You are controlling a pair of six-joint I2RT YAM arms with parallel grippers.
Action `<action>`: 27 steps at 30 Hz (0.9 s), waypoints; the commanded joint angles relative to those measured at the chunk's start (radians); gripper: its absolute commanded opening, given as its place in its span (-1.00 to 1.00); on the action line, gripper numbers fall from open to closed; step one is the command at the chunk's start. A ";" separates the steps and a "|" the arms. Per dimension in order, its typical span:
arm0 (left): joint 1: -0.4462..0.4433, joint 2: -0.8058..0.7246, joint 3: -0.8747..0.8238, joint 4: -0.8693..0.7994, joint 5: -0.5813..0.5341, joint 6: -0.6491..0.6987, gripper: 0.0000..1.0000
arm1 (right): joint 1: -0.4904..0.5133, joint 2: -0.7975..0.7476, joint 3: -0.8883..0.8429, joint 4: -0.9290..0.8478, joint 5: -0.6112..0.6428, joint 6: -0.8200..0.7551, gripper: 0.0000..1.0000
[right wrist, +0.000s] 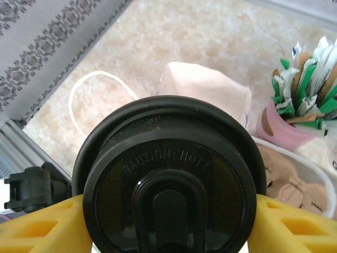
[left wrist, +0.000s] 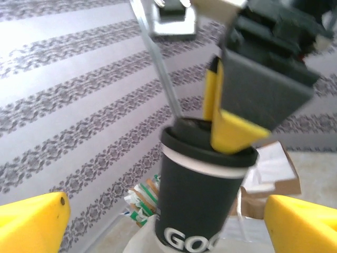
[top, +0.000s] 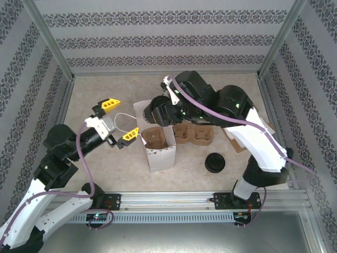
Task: Pack the takeout coffee
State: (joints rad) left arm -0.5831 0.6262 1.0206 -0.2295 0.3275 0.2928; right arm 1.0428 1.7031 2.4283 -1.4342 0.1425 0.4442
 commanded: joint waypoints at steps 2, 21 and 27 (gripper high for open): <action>-0.012 0.039 0.053 -0.160 -0.265 -0.343 0.65 | 0.030 0.096 0.132 -0.177 0.005 0.082 0.31; -0.012 0.143 0.060 -0.398 -0.590 -0.762 0.22 | 0.055 0.287 0.269 -0.371 0.061 0.278 0.04; -0.012 0.147 0.031 -0.370 -0.558 -0.792 -0.04 | 0.057 0.282 0.222 -0.379 0.096 0.287 0.04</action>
State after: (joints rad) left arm -0.5835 0.7841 1.0683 -0.5945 -0.2367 -0.4553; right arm 1.0912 1.9808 2.6633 -1.6112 0.1837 0.7052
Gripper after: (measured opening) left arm 0.485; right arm 0.637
